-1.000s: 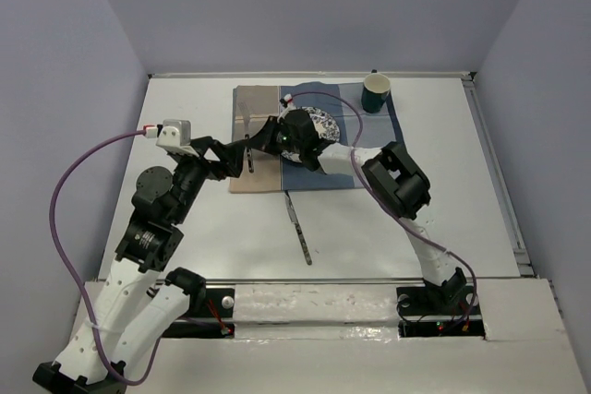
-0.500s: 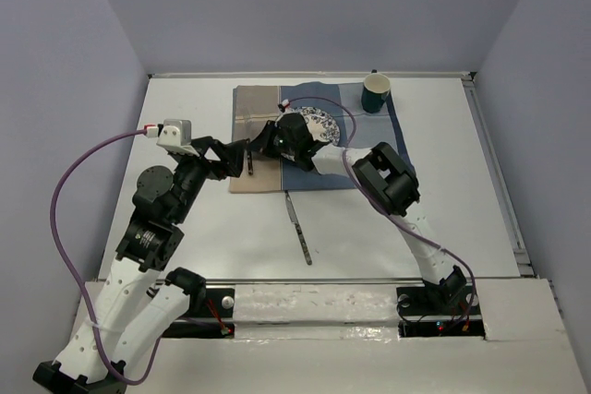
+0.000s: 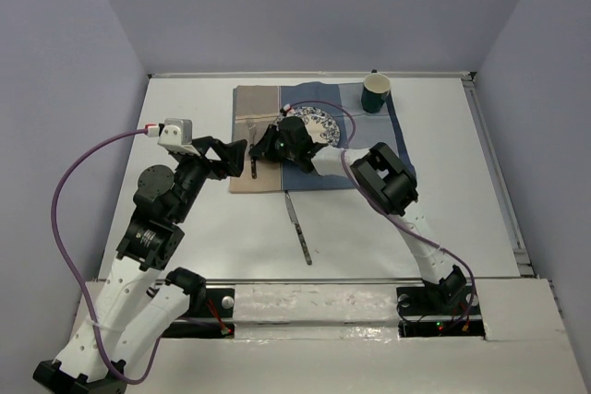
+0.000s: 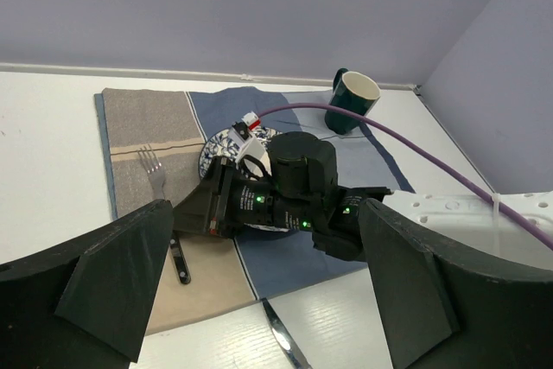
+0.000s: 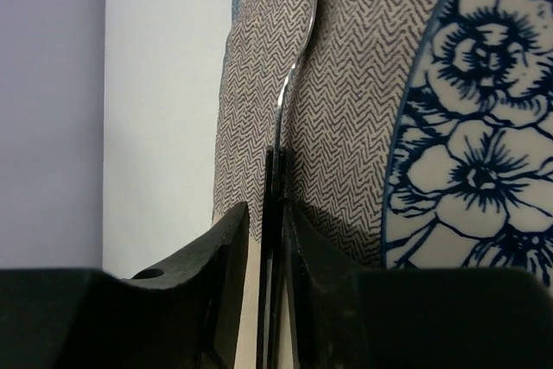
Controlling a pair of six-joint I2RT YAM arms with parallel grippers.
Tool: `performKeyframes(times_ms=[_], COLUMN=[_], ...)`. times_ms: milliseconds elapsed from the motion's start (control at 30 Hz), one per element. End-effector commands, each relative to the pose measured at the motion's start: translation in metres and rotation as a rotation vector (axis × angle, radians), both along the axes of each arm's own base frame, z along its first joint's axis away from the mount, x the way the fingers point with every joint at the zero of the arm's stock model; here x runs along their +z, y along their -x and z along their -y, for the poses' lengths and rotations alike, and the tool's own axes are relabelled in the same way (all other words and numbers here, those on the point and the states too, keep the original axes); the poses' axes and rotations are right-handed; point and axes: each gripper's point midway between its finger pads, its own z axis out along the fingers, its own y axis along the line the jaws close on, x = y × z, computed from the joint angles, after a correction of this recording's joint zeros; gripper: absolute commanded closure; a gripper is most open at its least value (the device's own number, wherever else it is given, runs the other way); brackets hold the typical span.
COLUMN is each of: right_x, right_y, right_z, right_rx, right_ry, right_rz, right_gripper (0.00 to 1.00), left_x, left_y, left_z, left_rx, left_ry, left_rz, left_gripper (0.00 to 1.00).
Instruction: Set the dinner table for one person
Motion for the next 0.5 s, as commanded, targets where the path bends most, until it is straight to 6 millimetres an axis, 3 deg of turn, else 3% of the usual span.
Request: performKeyframes(times_ms=[0, 67, 100, 267, 433, 467], right_x=[0.021, 0.027, 0.033, 0.058, 0.084, 0.092], right_y=[0.000, 0.003, 0.002, 0.014, 0.024, 0.036], right_z=[-0.001, -0.003, 0.000, -0.002, 0.015, 0.020], right_rx=[-0.025, -0.021, -0.030, -0.025, -0.072, -0.060], right_ry=[0.032, 0.043, 0.050, 0.089, 0.145, 0.153], right_rz=[0.044, 0.060, 0.070, 0.137, 0.190, 0.204], right_gripper=[0.64, 0.62, 0.53, 0.51, 0.51, 0.51], left_x=[0.006, 0.006, 0.006, 0.006, 0.007, 0.008], left_y=[-0.002, -0.003, -0.003, -0.003, -0.003, -0.002], left_z=[0.001, 0.000, 0.000, -0.001, -0.003, -0.003], left_rx=[-0.004, -0.003, -0.001, 0.003, 0.014, 0.013], left_ry=[0.000, -0.001, -0.001, -0.003, -0.004, -0.003], left_rz=[0.038, 0.037, 0.037, 0.038, 0.043, 0.046], left_gripper=[0.01, 0.01, 0.01, 0.01, 0.01, 0.01])
